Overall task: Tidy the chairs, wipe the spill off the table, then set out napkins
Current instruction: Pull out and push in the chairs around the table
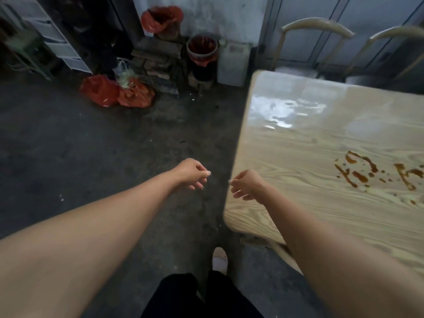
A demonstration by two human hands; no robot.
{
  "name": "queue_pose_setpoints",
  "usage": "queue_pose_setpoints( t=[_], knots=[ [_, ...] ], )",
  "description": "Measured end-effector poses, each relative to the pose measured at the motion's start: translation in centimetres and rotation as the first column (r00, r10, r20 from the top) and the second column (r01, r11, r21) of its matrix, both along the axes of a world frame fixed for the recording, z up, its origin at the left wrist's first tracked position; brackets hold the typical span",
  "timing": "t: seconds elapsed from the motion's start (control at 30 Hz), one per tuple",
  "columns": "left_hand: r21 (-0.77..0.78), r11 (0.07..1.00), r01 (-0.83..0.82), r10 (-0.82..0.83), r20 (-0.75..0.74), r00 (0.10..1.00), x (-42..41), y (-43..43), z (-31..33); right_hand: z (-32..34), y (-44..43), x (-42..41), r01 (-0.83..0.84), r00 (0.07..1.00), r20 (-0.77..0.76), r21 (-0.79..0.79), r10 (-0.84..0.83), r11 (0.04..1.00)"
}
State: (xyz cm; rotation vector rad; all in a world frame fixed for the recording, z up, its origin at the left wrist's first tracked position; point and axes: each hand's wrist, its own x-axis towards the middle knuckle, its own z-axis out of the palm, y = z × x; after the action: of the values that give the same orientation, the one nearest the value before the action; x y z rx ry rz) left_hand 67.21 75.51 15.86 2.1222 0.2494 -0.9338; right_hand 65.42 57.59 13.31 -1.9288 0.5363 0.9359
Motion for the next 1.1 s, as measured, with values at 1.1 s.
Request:
queue_pose_setpoints(
  t=[1.1],
  knots=[
    [-0.120, 0.983, 0.137, -0.133, 0.044, 0.990, 55.4, -1.8, -1.4, 0.8, -3.3, 45.8, 0.496, 0.862, 0.154, -0.064, -0.483, 0.866]
  ],
)
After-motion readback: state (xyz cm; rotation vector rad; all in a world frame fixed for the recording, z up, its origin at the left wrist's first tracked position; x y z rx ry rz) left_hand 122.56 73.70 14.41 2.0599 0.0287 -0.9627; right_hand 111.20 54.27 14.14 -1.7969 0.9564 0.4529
